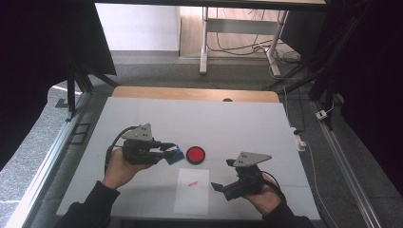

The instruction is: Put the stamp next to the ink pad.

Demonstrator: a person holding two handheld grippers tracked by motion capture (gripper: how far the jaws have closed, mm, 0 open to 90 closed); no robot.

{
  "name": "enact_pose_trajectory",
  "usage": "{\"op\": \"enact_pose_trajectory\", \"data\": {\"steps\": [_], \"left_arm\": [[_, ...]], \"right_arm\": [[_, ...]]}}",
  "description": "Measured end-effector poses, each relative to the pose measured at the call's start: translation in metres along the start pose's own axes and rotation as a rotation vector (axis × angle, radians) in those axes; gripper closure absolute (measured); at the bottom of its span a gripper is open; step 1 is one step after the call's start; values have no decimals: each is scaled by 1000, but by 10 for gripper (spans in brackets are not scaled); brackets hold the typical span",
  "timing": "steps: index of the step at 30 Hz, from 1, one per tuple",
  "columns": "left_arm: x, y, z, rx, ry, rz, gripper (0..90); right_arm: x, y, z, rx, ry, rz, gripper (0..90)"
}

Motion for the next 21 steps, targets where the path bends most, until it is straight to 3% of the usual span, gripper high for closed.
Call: {"op": "enact_pose_trajectory", "data": {"steps": [10,21], "left_arm": [[9,12,-3,-46,26,-41,704],[19,25,-9,-127,53,-76,704]], "right_arm": [[7,-4,-7,25,10,2,8],[22,-14,-23,119,19,17,0]]}}
Point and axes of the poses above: each handheld gripper's, and its own axes: z roughly forward along the jaws, x roughly out of its underside, y roughly to its left, the point moved 7 cm from there along z, roughly forward along the jaws, and after that the axes turned 4 degrees about z, right-handed, at the moved point
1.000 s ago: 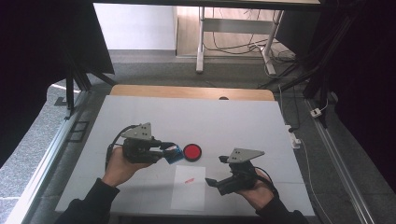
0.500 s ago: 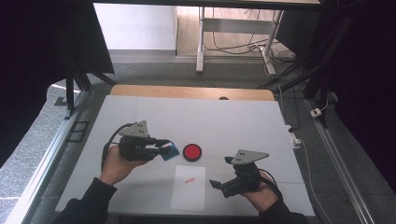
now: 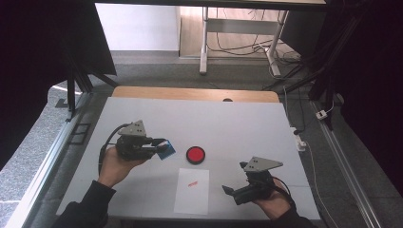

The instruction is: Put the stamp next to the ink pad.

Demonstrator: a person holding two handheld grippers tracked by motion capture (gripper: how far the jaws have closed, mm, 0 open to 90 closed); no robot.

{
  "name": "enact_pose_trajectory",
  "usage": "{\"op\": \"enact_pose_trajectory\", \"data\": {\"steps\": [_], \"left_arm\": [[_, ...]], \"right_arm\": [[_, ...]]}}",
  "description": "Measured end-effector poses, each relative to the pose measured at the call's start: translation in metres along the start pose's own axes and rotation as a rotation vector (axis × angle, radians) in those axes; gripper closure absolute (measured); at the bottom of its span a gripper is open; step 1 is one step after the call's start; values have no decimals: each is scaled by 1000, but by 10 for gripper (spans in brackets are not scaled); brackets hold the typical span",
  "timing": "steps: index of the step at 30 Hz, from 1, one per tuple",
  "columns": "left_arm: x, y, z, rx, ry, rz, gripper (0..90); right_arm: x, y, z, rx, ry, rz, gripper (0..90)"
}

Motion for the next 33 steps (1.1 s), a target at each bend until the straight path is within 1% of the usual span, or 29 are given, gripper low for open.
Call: {"op": "enact_pose_trajectory", "data": {"steps": [5,8,11,14,17,21,23,26,28,33], "left_arm": [[5,8,-1,-41,13,-20,704],[8,12,-2,-62,23,-36,704],[12,16,-1,-86,39,-41,704],[16,20,-1,-106,55,-45,704],[19,24,-1,-123,65,-58,704],[24,29,-2,-137,72,-80,704],[25,31,-3,-148,75,-86,704],[29,35,-3,-167,84,-98,704],[32,39,-4,-182,87,-112,704],[40,49,-7,-220,89,-154,704]], "right_arm": [[8,-10,-9,59,4,19,0],[11,-15,-14,84,0,32,0],[16,-19,-20,107,3,39,0],[20,-22,-24,123,1,56,0],[24,-25,-29,144,5,72,0],[30,-29,-34,155,9,95,0],[32,-31,-36,161,14,103,0],[37,-32,-39,164,25,128,0],[40,-33,-41,175,34,132,0],[42,-33,-47,174,18,146,0]]}}
Point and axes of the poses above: each handheld gripper's, and its own axes: z roughly forward along the jaws, x roughly out of its underside, y roughly to its left, the point moved 7 cm from there along z, roughly forward along the jaws, and after that the axes turned 4 degrees about z, right-handed, at the moved point
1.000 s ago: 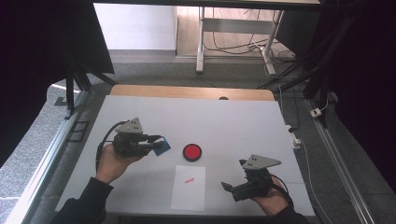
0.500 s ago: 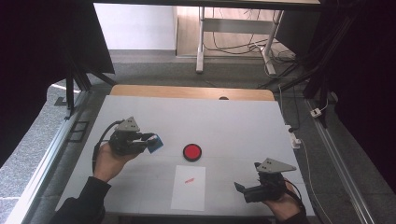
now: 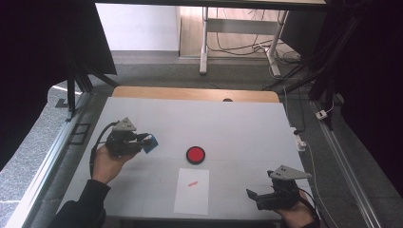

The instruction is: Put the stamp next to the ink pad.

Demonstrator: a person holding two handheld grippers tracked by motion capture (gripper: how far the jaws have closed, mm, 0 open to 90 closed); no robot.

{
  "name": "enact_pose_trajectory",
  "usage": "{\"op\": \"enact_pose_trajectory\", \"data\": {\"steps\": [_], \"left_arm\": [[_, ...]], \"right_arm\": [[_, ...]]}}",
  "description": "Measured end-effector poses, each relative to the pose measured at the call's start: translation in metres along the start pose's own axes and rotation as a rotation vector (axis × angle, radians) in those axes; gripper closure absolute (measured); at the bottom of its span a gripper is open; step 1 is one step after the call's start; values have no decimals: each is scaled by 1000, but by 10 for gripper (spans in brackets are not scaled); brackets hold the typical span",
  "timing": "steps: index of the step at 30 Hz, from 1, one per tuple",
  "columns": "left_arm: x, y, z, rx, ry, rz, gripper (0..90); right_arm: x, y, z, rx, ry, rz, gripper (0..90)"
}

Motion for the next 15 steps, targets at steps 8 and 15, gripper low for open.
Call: {"op": "enact_pose_trajectory", "data": {"steps": [8,15], "left_arm": [[14,13,10,-28,22,-49,703],[20,15,22,-35,49,-66,703]], "right_arm": [[3,-4,-6,7,-5,15,0],[3,-4,-6,10,4,11,0]]}}
Point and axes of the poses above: each handheld gripper's, and its own axes: z roughly forward along the jaws, x roughly out of its underside, y roughly to its left, the point moved 7 cm from there along z, roughly forward along the jaws, and after that the axes turned 4 degrees about z, right-handed, at the moved point
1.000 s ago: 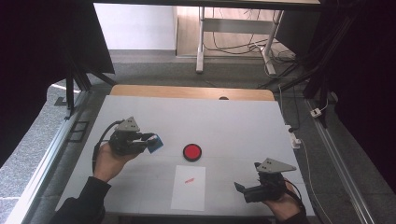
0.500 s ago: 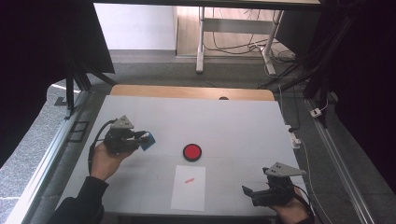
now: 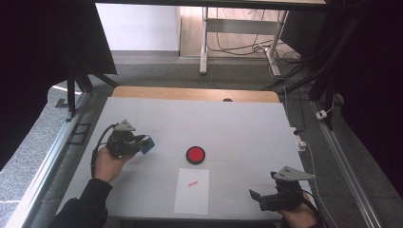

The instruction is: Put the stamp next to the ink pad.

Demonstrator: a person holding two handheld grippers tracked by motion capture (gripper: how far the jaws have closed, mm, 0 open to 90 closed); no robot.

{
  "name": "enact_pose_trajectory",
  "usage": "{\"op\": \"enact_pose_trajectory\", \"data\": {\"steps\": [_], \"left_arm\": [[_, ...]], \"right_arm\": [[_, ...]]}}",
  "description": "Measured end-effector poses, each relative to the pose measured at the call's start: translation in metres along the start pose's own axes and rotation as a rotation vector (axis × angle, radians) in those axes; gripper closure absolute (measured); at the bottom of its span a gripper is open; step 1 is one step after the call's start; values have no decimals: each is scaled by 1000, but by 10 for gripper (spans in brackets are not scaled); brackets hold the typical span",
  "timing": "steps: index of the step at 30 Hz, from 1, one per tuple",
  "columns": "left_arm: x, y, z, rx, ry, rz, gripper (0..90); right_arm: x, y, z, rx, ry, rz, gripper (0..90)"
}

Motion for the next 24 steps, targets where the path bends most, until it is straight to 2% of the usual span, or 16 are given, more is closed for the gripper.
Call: {"op": "enact_pose_trajectory", "data": {"steps": [8,16,20,24], "left_arm": [[8,-3,19,7,53,37,703],[11,-7,28,7,73,77,702],[15,-7,33,9,106,78,701],[16,-5,33,18,103,60,696]], "right_arm": [[0,1,1,0,8,-10,0],[1,1,1,-1,8,-9,0],[1,1,1,-2,10,-10,0],[1,2,1,-5,12,-10,0]]}}
Point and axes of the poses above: each handheld gripper's, and its own axes: z roughly forward along the jaws, x roughly out of its underside, y roughly to its left, the point moved 7 cm from there along z, roughly forward along the jaws, and after that the axes turned 4 degrees about z, right-handed, at the moved point
